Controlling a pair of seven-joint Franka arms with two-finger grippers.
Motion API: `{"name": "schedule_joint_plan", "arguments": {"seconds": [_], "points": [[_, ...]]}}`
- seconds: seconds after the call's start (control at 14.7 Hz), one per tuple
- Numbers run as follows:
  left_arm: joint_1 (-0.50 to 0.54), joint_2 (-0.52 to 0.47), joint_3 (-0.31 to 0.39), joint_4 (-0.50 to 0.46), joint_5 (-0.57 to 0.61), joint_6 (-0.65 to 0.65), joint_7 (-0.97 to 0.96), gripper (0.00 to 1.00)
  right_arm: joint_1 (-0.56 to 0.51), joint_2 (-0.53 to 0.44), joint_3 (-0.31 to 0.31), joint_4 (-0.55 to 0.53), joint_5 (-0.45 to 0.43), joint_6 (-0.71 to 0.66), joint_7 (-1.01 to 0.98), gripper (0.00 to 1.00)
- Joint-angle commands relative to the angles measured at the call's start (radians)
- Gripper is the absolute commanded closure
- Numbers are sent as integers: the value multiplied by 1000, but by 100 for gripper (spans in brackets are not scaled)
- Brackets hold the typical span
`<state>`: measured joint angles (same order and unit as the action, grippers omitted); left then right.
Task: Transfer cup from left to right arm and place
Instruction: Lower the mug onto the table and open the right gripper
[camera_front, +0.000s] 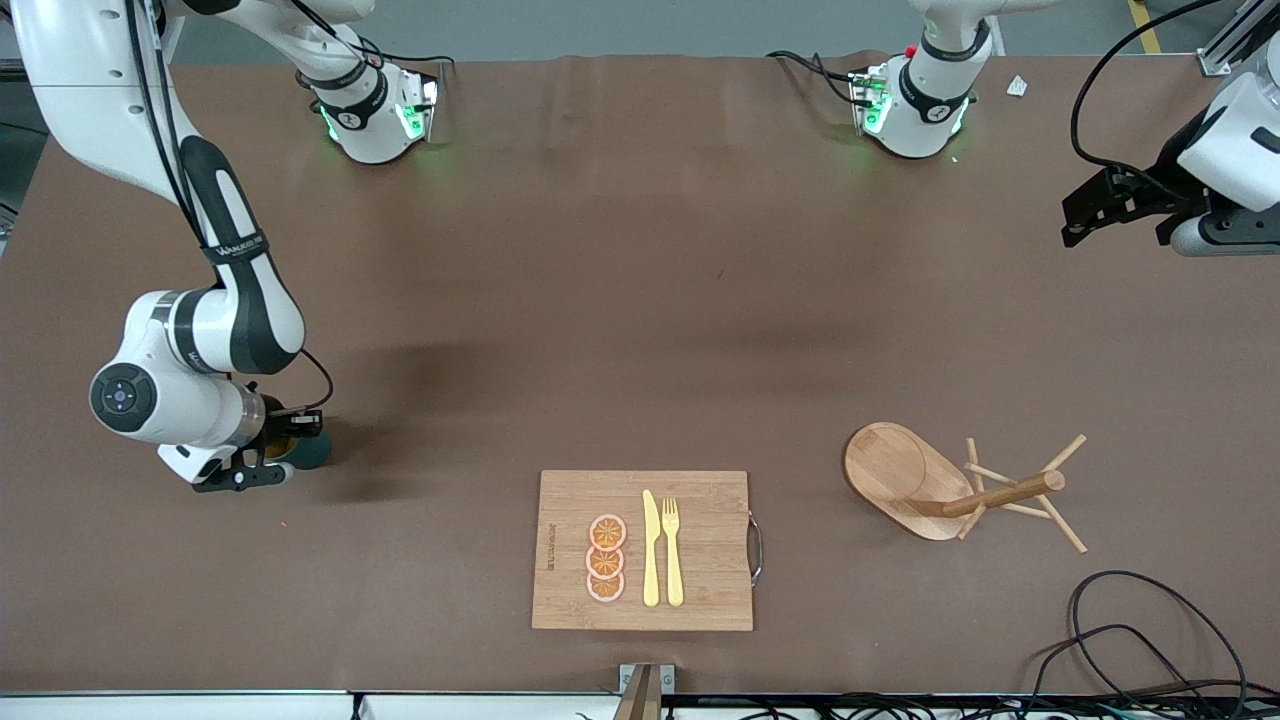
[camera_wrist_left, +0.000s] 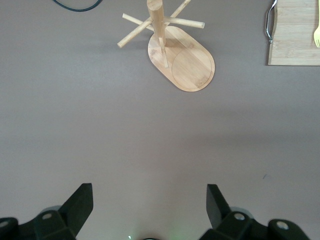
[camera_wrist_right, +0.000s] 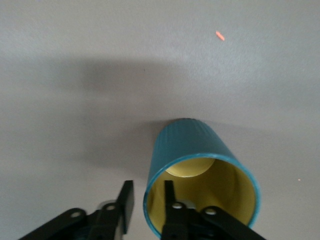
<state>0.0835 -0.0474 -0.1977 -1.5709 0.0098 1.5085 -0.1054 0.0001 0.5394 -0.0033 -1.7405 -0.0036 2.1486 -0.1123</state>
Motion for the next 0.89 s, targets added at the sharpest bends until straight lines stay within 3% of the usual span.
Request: {"name": "schedule_joint_plan", "arguments": {"seconds": [0.0,0.27,0.82], "points": [[9,-19,-5,-6,13,7,3,0,-12,-42,14,99,-15,-129,-9,0],[9,-19,-5,-4,12,7,3,0,-15,-103,16,223,-13,-286,-15,0],[9,-17,-3,11,13,4,15,0,-58,-409,13,210,-13,-383,0,0]]}}
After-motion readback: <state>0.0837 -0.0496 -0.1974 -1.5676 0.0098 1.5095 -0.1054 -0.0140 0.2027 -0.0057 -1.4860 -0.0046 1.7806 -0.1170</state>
